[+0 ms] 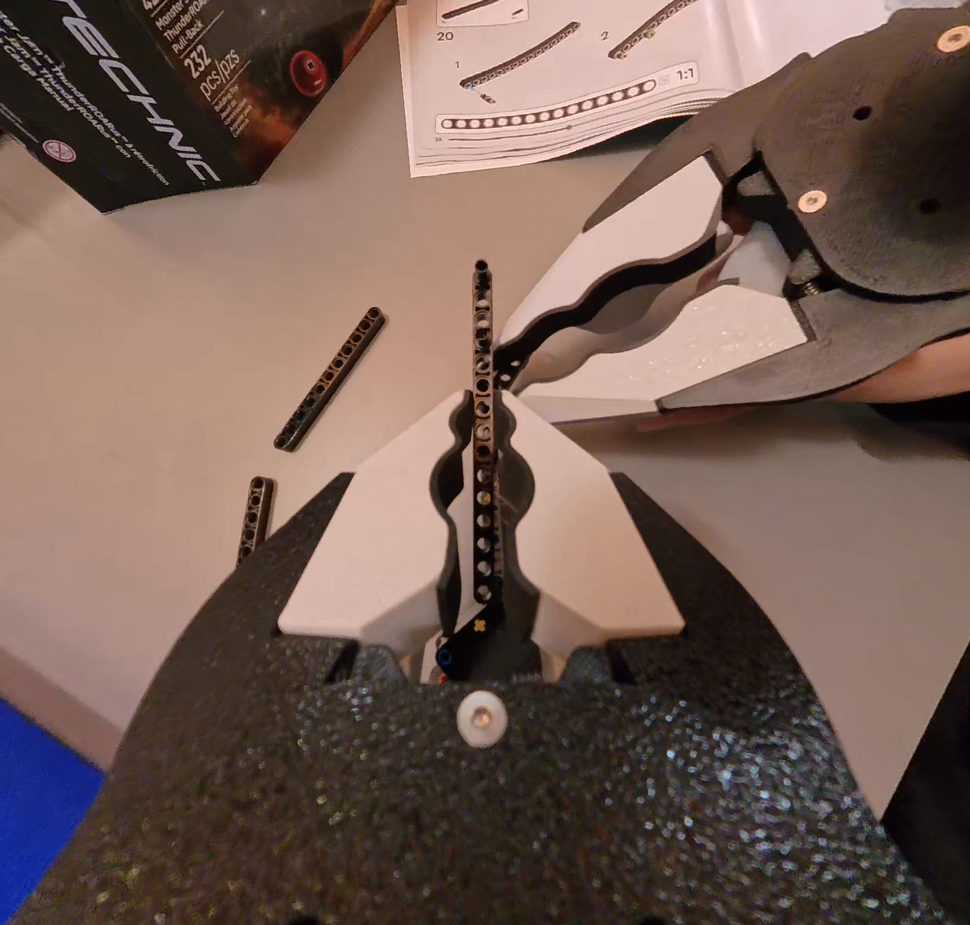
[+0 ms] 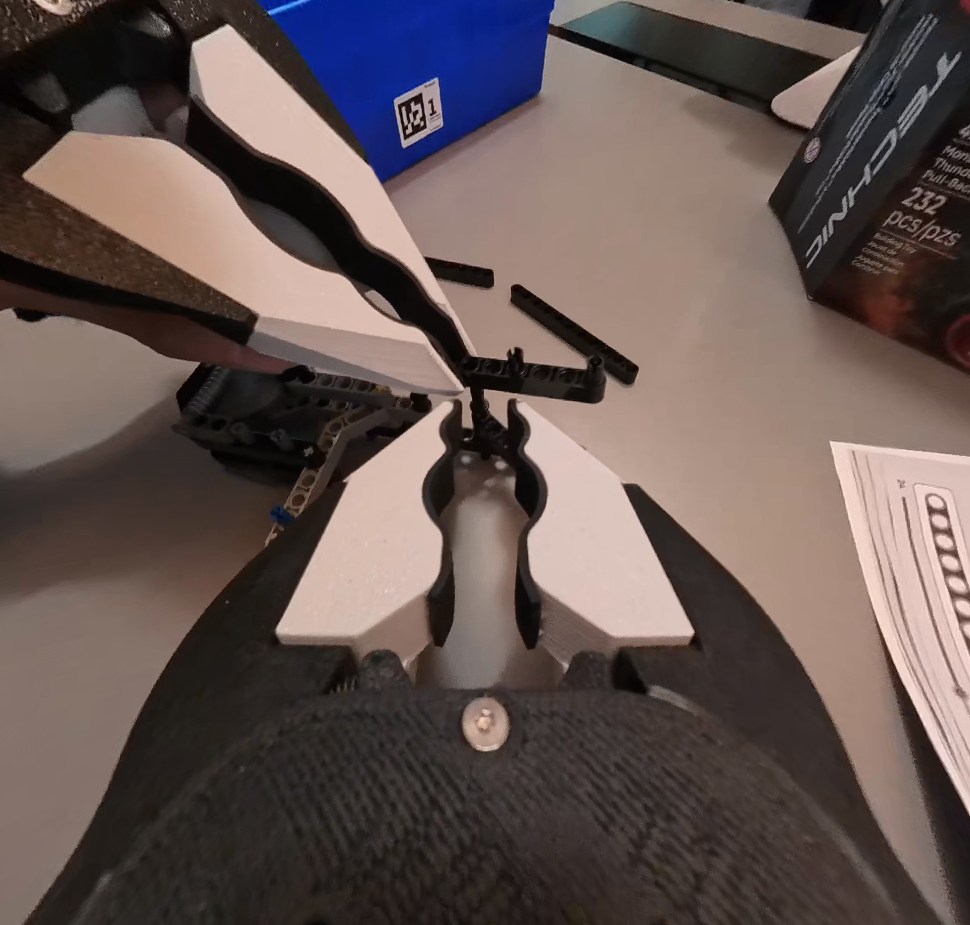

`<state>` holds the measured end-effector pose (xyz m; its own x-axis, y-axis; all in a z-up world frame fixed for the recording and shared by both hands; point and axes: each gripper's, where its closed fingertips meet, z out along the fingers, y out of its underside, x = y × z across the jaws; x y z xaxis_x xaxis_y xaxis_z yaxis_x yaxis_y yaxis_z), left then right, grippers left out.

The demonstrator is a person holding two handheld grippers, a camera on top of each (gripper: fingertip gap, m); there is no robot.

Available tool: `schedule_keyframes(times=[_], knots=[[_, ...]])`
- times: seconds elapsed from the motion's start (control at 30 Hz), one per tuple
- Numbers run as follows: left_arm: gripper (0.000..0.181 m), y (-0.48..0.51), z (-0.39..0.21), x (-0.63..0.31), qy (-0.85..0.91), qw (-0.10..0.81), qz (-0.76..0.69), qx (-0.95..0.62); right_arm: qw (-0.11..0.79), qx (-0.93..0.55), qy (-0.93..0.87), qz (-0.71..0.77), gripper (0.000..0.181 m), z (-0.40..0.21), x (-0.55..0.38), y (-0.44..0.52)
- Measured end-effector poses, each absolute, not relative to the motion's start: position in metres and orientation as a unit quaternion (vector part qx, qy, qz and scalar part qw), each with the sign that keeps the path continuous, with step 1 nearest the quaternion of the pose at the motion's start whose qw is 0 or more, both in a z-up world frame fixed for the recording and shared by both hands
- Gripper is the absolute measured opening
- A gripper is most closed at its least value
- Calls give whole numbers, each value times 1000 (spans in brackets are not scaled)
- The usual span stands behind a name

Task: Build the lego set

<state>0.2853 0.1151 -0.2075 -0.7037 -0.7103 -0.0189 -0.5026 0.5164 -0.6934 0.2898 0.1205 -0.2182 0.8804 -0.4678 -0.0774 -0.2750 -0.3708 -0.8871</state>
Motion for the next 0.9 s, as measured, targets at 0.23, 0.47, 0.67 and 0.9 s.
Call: schedule_keyframes(times=[0.23, 0.47, 0.67, 0.9], knots=[[5, 119, -208, 288, 859, 147, -336, -356, 520, -818, 229, -84, 5, -217, 291, 125], [5, 122, -209, 285, 887, 112, -281, -349, 507, -828, 197, -137, 3, -217, 289, 128], [5, 123, -210, 284, 904, 89, -249, -337, 513, -828, 195, -118, 2, -216, 287, 129], [5, 124, -211, 281, 910, 76, -243, -327, 509, -832, 176, -134, 3, -217, 284, 131]])
